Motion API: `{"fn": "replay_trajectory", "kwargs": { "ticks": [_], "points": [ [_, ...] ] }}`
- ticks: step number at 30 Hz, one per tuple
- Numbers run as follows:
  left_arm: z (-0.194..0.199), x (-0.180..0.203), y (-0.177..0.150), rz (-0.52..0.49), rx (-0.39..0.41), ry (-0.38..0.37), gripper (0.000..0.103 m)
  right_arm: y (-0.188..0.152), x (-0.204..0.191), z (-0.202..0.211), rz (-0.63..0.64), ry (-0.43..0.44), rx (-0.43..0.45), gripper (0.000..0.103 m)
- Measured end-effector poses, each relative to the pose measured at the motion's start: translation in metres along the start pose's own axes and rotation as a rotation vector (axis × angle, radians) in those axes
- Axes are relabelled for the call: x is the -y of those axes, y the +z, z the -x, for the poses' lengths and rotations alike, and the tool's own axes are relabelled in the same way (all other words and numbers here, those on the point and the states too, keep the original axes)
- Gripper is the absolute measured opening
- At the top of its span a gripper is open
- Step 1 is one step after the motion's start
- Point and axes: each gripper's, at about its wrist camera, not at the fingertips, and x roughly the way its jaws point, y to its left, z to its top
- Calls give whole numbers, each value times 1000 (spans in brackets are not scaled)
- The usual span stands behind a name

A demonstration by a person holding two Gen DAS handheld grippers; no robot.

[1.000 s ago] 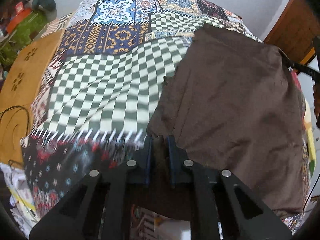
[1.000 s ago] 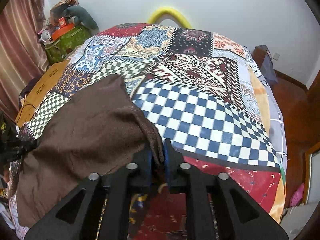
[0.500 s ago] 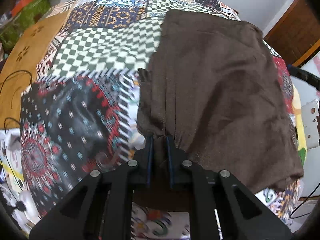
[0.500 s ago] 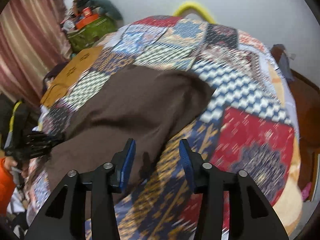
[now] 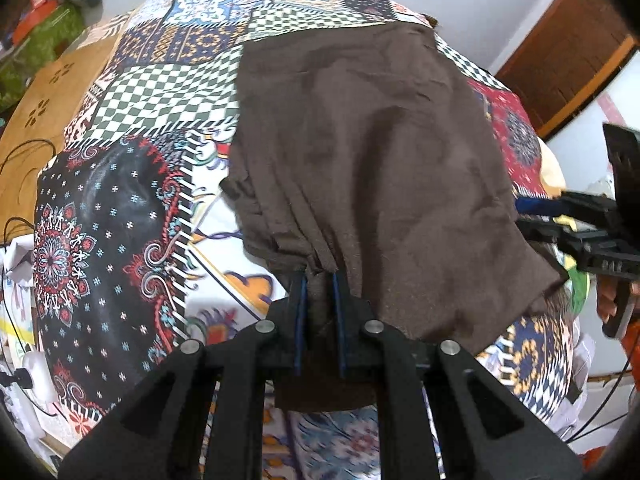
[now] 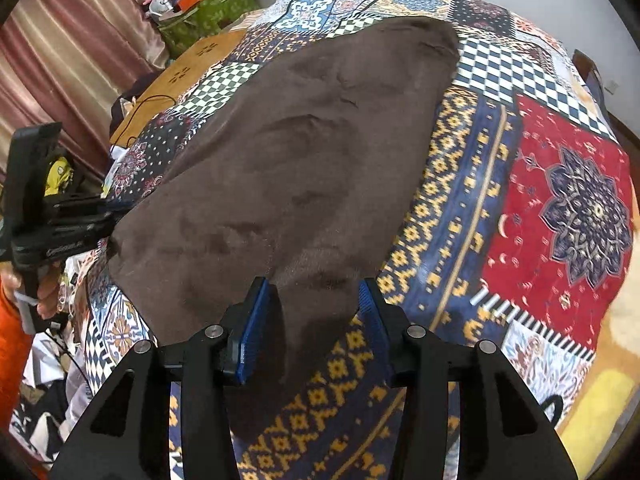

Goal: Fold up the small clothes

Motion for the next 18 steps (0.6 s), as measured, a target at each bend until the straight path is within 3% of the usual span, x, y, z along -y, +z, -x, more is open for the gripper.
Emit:
{"fn": "replay_trajectory", "kwargs": {
  "ticks": [4,9,14,18],
  "points": [
    [8,8,-2,-36,22,87,13,2,11,10,-2,-38,18,43],
    [20,-7,9,-4,63,154,24,2,20,23,-27,-49,66,43],
    [30,-33,34,64,115,173,41,7,25,29,-47,-49,104,43],
    [19,-48,58,101,119,169,43,17,28,26,-53,-58,124,43]
  ]
}}
